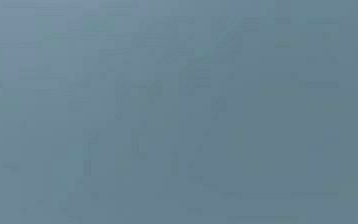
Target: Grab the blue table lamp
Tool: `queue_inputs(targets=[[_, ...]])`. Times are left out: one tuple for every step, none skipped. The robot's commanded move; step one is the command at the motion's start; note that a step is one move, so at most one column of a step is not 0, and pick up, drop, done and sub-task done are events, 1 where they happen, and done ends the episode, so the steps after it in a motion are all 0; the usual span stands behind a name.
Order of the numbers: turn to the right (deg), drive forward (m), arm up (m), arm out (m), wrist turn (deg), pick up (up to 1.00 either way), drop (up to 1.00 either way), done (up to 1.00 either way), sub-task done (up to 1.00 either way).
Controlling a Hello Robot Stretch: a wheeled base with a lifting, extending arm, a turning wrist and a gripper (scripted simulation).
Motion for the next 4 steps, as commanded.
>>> queue_inputs(targets=[[0.0, 0.00, 0.00, 0.04, 0.0, 0.00, 0.00, 0.00, 0.00], [0.0, 0.00, 0.00, 0.00, 45.0, 0.00, 0.00, 0.00, 0.00], [0.0, 0.00, 0.00, 0.00, 45.0, 0.00, 0.00, 0.00, 0.00], [0.0, 0.00, 0.00, 0.00, 45.0, 0.00, 0.00, 0.00, 0.00]])
